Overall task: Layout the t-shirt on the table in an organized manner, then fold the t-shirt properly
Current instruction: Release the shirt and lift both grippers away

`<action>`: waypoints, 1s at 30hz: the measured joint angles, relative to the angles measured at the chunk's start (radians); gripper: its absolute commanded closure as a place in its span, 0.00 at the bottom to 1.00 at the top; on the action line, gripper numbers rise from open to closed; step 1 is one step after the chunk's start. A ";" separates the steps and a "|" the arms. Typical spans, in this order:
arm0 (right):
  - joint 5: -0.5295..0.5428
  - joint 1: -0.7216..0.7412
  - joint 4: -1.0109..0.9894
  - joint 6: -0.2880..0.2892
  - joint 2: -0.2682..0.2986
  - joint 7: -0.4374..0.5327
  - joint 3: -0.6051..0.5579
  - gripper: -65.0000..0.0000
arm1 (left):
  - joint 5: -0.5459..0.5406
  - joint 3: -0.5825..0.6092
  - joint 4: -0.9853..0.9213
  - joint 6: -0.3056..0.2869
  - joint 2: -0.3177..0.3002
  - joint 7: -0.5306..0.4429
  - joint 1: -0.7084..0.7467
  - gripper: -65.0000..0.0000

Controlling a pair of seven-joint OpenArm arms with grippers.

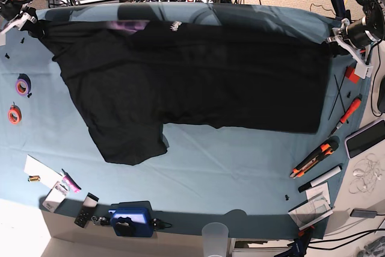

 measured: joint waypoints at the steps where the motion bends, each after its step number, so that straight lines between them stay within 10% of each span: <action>1: -0.001 -0.001 0.000 0.000 0.002 0.001 0.000 0.70 | -0.006 -0.005 -0.001 0.005 -0.001 0.002 0.002 0.57; 11: 0.291 -0.002 0.002 0.000 0.073 0.005 0.053 0.68 | -0.168 -0.119 0.204 -0.015 -0.039 0.049 0.104 0.57; 20: 0.286 0.156 0.001 0.000 0.125 0.002 0.112 0.69 | -0.168 -0.041 0.267 -0.037 -0.055 -0.054 0.080 0.57; 26: -0.048 0.317 0.000 0.001 0.130 -0.002 -0.058 0.69 | 0.095 0.180 0.264 -0.034 -0.053 -0.223 -0.041 0.57; 30: -0.344 0.420 -0.002 0.002 0.135 0.286 -0.252 0.69 | 0.303 0.269 0.265 0.045 -0.052 -0.319 -0.122 0.57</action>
